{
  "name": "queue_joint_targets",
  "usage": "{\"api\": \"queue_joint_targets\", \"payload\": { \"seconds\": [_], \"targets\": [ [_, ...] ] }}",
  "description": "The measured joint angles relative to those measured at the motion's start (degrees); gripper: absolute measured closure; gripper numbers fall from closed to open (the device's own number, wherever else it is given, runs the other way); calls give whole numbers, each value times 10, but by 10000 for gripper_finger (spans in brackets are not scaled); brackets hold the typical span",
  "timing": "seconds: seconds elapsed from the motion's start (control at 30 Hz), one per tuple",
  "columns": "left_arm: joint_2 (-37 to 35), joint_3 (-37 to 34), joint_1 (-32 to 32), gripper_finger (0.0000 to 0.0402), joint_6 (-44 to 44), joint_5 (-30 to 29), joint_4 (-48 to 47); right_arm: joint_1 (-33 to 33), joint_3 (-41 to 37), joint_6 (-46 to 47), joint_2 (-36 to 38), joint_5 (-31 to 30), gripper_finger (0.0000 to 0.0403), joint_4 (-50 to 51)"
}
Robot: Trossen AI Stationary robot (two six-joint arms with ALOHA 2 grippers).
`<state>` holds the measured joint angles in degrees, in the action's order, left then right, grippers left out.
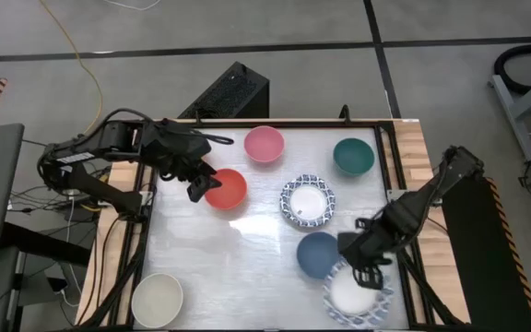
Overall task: Nest bowls inside each other
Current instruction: Stack the bottom white patterned bowl on top of the top white patterned bowl
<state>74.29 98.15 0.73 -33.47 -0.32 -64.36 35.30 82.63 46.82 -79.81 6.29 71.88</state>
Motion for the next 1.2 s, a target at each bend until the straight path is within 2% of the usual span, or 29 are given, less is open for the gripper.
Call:
{"api": "queue_joint_targets", "payload": {
  "seconds": [0.23,0.37,0.53,0.63,0.83,0.97,1.2],
  "targets": [
    [-9,0,0,194,0,-3,28,-111,132,-18,0,-220,395,-1],
    [-9,0,0,194,18,-25,52,-181,173,-21,1,-292,395,-9],
    [-13,-1,0,194,54,-78,80,-246,175,-23,0,-307,395,-9],
    [-28,-25,0,194,76,-81,133,-271,174,-28,-6,-309,395,-11],
    [-69,-163,9,194,65,-76,239,-303,173,-68,-15,-317,394,-52],
    [-104,-257,19,194,54,-71,371,-319,173,-89,-19,-318,394,-77],
    [-135,-376,23,194,43,-85,506,-341,173,-98,-28,-324,394,-101]
  ]
}}
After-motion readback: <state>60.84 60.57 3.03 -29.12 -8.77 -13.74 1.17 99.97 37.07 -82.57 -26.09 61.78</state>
